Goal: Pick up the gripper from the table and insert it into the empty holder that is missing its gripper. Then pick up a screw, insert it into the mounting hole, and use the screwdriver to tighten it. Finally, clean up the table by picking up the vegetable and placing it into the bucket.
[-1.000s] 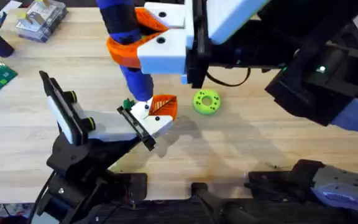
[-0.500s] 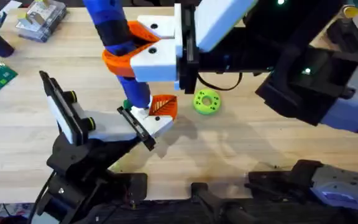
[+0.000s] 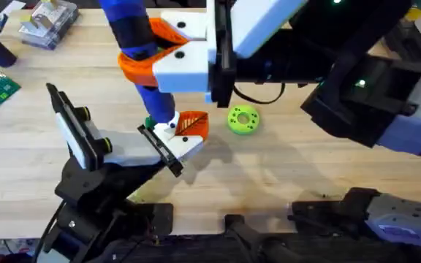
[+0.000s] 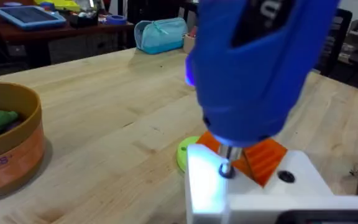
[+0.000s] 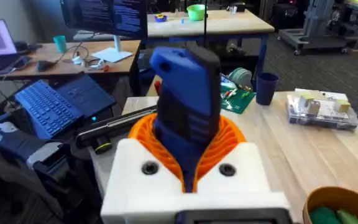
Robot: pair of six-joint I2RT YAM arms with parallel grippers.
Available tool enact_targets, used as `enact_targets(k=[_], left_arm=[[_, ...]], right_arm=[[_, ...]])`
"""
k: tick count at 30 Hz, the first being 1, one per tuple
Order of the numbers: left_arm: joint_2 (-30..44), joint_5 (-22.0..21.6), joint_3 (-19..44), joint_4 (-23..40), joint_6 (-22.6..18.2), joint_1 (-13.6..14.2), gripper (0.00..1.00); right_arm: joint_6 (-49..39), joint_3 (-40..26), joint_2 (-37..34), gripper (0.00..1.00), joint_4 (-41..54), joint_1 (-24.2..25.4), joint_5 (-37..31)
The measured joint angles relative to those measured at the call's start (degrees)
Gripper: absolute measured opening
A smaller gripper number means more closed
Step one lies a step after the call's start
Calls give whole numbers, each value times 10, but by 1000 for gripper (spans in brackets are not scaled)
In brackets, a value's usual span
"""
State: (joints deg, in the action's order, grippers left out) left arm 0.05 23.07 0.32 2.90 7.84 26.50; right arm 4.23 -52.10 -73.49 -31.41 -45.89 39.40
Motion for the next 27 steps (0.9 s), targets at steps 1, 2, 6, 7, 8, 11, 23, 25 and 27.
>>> enact_targets(k=[1, 2, 6, 7, 8, 11, 23, 25, 27], left_arm=[[0, 0, 0, 0, 0, 0, 14], [0, 0, 0, 0, 0, 0, 14], [0, 0, 0, 0, 0, 0, 14], [0, 0, 0, 0, 0, 0, 14], [0, 0, 0, 0, 0, 0, 14], [0, 0, 0, 0, 0, 0, 14], [0, 0, 0, 0, 0, 0, 15], [0, 0, 0, 0, 0, 0, 14], [0, 0, 0, 0, 0, 0, 14]], right_arm=[[0, 0, 0, 51, 1, 1, 0], [0, 0, 0, 51, 0, 3, 1], [1, 0, 0, 53, 1, 6, 1], [1, 0, 0, 52, 1, 7, 1], [1, 0, 0, 52, 1, 7, 1], [2, 0, 0, 51, 1, 7, 1], [3, 0, 0, 51, 10, 7, 1], [4, 0, 0, 53, 17, 7, 1], [5, 0, 0, 53, 17, 7, 1]])
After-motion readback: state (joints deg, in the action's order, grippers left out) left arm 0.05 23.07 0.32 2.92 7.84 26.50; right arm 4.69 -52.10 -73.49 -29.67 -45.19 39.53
